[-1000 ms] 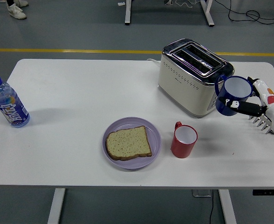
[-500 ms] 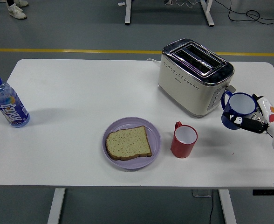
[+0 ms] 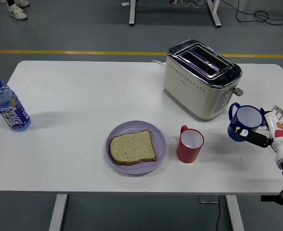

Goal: Pick up the cup,pour liquid into bread,place the cup on the desk

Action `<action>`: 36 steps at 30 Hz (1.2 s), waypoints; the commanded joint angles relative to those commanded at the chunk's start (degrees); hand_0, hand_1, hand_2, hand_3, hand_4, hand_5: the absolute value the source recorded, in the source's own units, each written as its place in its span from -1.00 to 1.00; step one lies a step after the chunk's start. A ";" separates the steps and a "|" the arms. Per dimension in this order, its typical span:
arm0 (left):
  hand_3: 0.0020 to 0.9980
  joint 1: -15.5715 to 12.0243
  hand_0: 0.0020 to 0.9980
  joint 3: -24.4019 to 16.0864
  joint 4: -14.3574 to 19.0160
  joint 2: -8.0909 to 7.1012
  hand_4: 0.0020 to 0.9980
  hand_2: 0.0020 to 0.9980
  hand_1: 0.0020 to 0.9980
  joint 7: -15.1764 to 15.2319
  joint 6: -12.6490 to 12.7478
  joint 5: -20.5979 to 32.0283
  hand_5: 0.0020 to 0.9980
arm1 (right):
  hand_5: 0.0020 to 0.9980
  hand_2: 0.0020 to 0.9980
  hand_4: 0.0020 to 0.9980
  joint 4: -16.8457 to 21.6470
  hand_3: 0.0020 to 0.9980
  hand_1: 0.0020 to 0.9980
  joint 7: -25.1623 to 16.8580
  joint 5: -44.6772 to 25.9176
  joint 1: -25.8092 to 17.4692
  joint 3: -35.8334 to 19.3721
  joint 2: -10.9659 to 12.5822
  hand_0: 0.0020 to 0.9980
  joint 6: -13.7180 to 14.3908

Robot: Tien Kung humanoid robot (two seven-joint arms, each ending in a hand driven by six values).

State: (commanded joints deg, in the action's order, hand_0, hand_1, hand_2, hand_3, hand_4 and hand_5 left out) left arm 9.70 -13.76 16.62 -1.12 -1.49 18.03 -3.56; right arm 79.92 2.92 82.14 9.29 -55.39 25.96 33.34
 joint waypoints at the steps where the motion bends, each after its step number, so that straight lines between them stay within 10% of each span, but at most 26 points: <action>1: 0.12 0.00 0.37 -0.04 0.00 0.00 -0.50 0.41 0.40 -0.04 0.00 -0.09 1.00 | -0.71 -0.15 0.37 -0.40 -0.08 -0.36 -0.09 -0.03 -0.17 0.00 -0.23 0.07 0.16; 36: 0.12 -0.53 0.38 -1.15 -0.02 -0.03 -0.51 0.41 0.40 -0.72 -0.02 -2.25 1.00 | -0.72 -0.14 0.37 -8.07 -0.08 -0.34 -1.62 2.83 -1.09 1.31 -6.26 0.10 1.89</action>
State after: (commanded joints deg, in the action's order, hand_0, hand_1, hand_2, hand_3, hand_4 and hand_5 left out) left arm 9.17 -14.91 16.60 -1.15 -2.21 18.02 -5.81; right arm 71.85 1.29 84.97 8.20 -54.07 19.71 35.23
